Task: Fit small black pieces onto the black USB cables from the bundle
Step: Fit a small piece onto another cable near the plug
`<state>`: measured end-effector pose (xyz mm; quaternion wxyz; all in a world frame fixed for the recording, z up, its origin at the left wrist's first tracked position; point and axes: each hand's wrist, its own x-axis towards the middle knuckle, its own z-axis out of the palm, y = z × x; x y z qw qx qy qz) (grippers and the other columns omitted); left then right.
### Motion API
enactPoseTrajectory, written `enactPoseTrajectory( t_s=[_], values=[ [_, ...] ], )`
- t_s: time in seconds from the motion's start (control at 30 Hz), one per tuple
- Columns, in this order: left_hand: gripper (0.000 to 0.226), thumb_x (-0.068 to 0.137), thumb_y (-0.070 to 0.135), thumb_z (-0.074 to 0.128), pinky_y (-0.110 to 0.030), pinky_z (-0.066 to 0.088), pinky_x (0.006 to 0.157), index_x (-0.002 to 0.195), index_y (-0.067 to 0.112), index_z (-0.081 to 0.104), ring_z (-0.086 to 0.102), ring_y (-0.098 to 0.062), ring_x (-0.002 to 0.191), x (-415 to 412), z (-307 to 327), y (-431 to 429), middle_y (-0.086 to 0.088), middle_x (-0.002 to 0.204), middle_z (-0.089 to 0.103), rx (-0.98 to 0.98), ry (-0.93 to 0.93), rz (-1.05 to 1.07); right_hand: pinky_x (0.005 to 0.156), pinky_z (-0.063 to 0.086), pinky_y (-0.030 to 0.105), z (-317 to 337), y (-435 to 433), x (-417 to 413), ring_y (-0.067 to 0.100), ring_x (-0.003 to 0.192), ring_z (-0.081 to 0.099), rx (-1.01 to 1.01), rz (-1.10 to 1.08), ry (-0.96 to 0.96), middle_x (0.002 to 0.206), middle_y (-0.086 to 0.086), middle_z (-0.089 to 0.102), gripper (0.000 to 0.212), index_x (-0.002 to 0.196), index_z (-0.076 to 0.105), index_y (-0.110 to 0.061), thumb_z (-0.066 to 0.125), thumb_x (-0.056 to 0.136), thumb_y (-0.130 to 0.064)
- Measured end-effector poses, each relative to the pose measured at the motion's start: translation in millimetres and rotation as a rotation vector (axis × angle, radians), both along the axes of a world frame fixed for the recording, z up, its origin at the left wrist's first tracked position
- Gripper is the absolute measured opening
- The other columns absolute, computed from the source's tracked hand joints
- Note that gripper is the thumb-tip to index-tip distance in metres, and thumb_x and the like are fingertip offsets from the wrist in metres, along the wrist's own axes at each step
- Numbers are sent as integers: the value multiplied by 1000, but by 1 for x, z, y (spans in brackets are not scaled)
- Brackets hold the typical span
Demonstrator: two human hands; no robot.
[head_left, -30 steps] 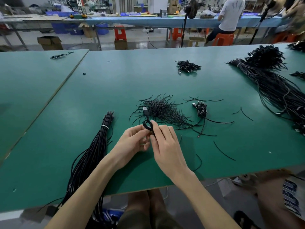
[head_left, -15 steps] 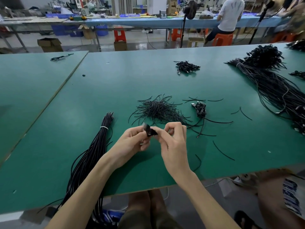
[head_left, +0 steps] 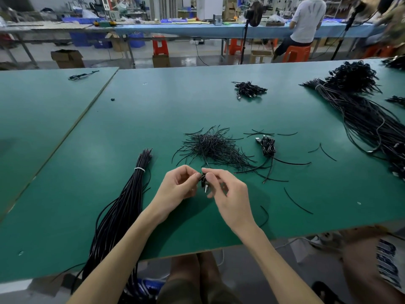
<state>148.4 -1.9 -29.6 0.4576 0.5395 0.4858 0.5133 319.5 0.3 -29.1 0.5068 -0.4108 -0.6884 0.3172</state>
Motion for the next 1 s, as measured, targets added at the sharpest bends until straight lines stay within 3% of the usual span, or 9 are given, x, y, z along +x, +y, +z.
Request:
enactPoseTrajectory(
  t_s=[0.13,0.3,0.47,0.63,0.8,0.9,1.0],
  values=[
    [20,104,16,60,-26,42,53,85,7,60,52,-21,55,1,-2,1,-10,64,62,-3,108,25,81,61,38,-1,1,1,14,93,72,-104,24,48,104,-8,73,21,112,76,-19,76,94,-29],
    [26,102,13,62,-26,35,51,76,11,57,43,-18,51,1,3,1,-2,56,55,-37,100,78,84,56,26,1,1,2,12,107,67,-77,108,49,109,-15,70,33,115,70,-26,80,87,-10],
    [25,101,15,63,-23,32,50,79,9,54,39,-15,46,2,3,-2,-5,54,56,-42,91,51,78,41,13,-1,3,3,7,94,58,-49,31,-56,107,-20,70,55,133,61,-30,76,88,-2],
    [24,102,24,63,-24,34,52,87,6,57,44,-17,49,4,1,-3,-8,56,59,11,153,6,85,39,14,-1,4,2,6,101,46,6,-41,-143,107,-16,60,38,123,70,-24,74,91,-4],
    [17,106,16,56,-19,38,52,94,4,58,45,-11,48,6,-3,-2,-1,57,52,87,237,-12,74,44,12,0,4,2,9,89,58,-39,-7,-28,103,-7,55,26,106,68,-24,75,90,-3],
    [26,107,21,52,-26,35,50,91,2,60,41,-12,50,8,0,-3,4,58,49,118,279,1,74,45,11,0,3,1,10,88,61,-33,0,-8,100,-6,60,24,102,65,-21,76,90,-4],
    [33,105,23,50,-31,29,52,84,-3,53,36,-17,56,8,2,-4,-4,64,42,110,278,-35,73,46,11,0,2,0,10,86,62,-31,20,0,99,-5,62,25,100,64,-20,75,90,-1]
  ],
)
